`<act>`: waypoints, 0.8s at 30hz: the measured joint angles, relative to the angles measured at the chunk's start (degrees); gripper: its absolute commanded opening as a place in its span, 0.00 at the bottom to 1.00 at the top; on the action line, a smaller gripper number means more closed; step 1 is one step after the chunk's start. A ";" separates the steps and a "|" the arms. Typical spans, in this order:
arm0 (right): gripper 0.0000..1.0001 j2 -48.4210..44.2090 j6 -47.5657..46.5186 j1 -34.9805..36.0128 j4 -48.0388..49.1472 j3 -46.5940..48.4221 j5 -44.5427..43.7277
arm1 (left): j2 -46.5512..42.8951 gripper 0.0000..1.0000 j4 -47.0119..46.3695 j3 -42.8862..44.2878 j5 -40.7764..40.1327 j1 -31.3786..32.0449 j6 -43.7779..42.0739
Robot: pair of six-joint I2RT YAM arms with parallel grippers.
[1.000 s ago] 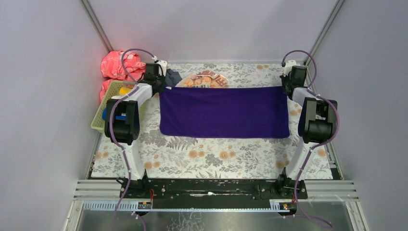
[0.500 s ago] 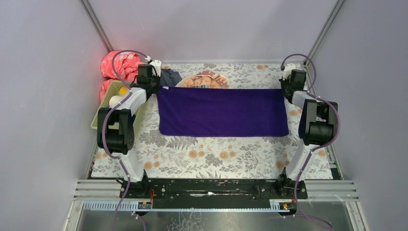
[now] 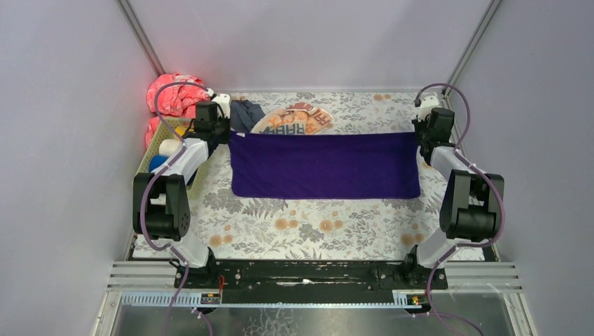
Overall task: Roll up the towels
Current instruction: Fold the towel at the center of the board.
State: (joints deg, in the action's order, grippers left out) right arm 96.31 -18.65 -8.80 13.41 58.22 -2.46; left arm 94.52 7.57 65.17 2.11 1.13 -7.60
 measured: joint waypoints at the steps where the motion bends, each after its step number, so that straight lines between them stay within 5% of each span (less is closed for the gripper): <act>1: 0.00 -1.51 0.00 0.00 0.20 -1.33 -0.09 | -0.33 0.00 0.02 -0.52 0.11 0.00 0.33; 24: 0.01 -25.07 3.28 -0.11 1.29 -26.64 -9.53 | -15.61 0.00 3.74 -15.89 0.15 0.00 8.90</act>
State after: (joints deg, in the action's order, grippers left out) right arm 71.24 -15.38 -8.91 14.70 31.57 -11.99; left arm 78.91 11.31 49.28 2.26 1.13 1.30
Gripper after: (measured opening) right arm 0.011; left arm 0.008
